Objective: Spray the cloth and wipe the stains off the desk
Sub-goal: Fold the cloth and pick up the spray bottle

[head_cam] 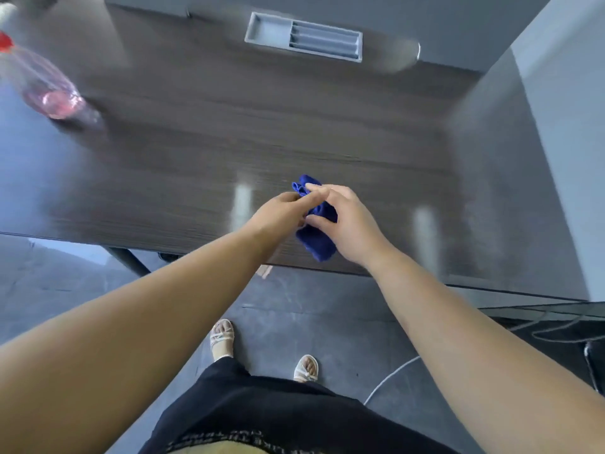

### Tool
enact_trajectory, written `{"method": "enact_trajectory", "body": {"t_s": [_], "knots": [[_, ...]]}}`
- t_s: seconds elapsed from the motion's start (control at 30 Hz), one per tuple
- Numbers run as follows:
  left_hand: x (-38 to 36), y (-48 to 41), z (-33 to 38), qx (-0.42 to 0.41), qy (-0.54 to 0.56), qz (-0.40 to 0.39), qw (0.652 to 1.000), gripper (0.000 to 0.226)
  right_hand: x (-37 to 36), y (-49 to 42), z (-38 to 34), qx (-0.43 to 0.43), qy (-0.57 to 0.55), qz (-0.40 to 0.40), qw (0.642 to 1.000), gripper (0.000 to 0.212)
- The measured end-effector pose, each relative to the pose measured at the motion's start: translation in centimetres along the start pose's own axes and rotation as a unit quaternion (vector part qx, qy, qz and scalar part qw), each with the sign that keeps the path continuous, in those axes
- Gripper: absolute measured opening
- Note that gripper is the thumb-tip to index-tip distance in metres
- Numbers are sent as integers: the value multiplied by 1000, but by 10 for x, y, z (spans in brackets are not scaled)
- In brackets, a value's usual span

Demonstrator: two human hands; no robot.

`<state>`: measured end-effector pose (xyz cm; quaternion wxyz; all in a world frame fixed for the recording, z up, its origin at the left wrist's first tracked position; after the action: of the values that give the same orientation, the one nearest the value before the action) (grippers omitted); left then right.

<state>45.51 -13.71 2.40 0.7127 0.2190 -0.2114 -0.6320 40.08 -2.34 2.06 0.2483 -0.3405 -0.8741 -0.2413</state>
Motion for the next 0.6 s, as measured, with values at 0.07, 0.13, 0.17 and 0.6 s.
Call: {"method": "enact_trajectory", "body": {"t_s": [0.07,0.13,0.17,0.6], "knots": [[33,1,5,-11,-6,34,999,26,-13,-21,-27,-2,-47,-17,999,59],[73,3,7,-19,24,61,998,15,-29,-46,-53,-20,-122,-33,992,66],[87,4,7,-22,52,67,996,11,-33,-55,-60,-36,-168,-27,985,68],[252,-20,-7,6,171,145,975,22,-99,-167,-127,-177,-354,-99,913,20]]}}
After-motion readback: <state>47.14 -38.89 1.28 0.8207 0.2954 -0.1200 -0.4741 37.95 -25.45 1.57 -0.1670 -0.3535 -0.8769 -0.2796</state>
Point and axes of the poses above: each hand's wrist, its own y-axis away from the middle knuckle, its own x-axis out of the back of the hand, z = x × y, the point moved 3 cm from there along -y, towards the middle knuckle, and after that the axes turned 6 degrees about -z, right-handed, at the moved point
